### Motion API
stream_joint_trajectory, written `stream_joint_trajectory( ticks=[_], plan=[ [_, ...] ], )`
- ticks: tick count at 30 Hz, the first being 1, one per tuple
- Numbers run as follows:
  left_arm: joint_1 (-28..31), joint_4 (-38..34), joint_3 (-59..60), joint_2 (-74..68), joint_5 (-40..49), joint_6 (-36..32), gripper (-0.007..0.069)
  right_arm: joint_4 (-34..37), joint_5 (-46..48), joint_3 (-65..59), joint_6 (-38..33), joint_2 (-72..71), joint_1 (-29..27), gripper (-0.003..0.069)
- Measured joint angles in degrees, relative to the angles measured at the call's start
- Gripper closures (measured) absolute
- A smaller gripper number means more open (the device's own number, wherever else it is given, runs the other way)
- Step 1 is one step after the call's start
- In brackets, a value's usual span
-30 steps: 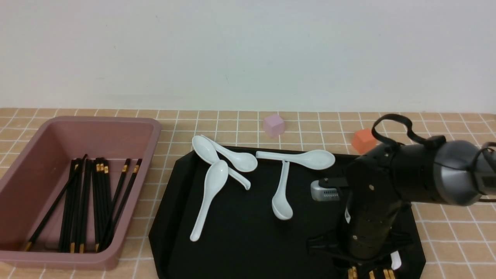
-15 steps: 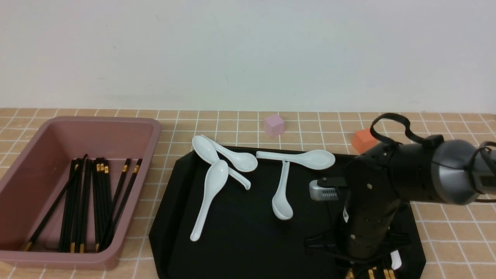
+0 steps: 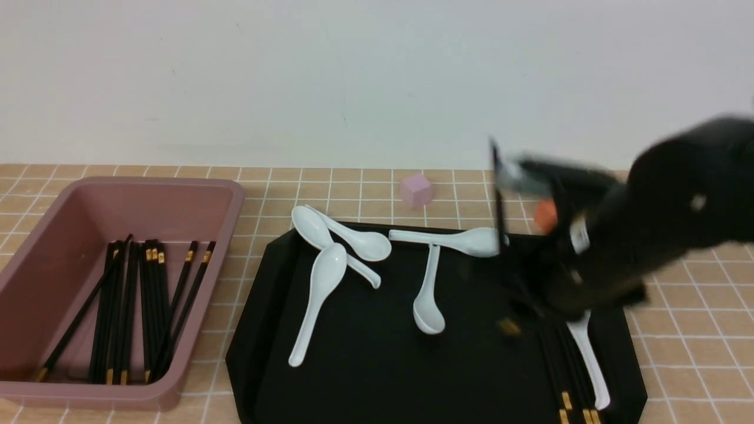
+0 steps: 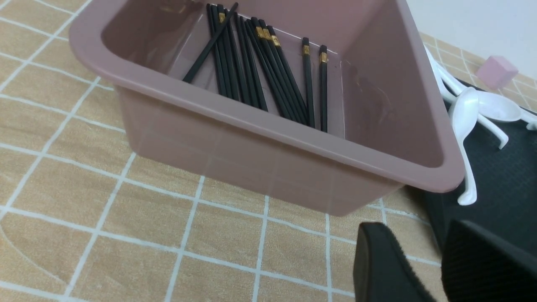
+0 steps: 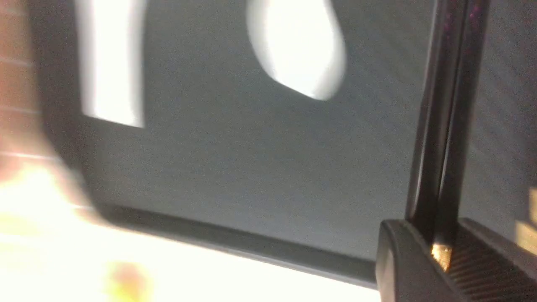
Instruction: On brown tablecloth take chopsticks from black tray and put them in box.
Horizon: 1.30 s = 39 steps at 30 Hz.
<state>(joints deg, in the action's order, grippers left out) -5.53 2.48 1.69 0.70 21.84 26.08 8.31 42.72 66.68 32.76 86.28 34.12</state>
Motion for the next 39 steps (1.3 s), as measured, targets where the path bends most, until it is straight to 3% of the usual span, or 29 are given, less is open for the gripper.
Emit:
stream_joint_trajectory(
  ticks=[6,14,26,30,36,39],
  plan=[
    [0.0,0.0,0.0,0.0,0.0,0.0,0.0386,7.0,-9.0,14.5,-5.8,6.4,9.4,0.0511],
    [0.0,0.0,0.0,0.0,0.0,0.0,0.0386,9.7,-19.4,31.0,-7.9,26.7,18.3,0.0511],
    [0.0,0.0,0.0,0.0,0.0,0.0,0.0386,11.4,-23.0,43.1,-7.9,44.5,21.0,0.051],
    [0.0,0.0,0.0,0.0,0.0,0.0,0.0386,12.2,-22.9,43.3,-7.9,45.4,20.9,0.0461],
    [0.0,0.0,0.0,0.0,0.0,0.0,0.0386,12.4,-22.7,43.5,-8.7,45.1,20.9,0.0314],
    [0.0,0.0,0.0,0.0,0.0,0.0,0.0386,12.1,-20.7,43.5,-10.7,44.5,20.9,0.0295]
  ],
)
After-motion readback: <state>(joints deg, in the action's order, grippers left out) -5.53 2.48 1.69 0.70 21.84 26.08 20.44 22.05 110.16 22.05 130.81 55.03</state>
